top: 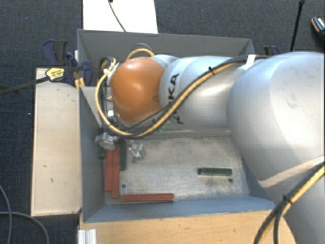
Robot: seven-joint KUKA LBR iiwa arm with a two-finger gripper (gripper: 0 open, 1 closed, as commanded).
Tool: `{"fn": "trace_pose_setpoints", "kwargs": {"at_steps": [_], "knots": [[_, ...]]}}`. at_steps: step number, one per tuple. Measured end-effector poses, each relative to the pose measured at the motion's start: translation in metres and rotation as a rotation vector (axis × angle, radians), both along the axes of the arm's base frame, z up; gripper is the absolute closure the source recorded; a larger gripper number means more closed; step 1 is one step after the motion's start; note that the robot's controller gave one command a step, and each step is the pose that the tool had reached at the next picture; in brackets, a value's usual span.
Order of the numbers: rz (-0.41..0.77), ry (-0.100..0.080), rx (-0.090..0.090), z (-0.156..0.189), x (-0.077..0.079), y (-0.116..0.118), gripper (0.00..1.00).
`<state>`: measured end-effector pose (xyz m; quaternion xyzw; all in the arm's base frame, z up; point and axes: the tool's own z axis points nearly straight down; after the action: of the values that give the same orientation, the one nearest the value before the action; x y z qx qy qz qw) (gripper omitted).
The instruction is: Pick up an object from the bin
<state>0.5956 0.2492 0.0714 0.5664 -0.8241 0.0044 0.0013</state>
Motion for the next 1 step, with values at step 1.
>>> {"fn": "trace_pose_setpoints", "kwargs": {"at_steps": [1], "knots": [[-0.005, 0.002, 0.005, -0.0004, -0.0015, 0.0024, 1.00]]}}
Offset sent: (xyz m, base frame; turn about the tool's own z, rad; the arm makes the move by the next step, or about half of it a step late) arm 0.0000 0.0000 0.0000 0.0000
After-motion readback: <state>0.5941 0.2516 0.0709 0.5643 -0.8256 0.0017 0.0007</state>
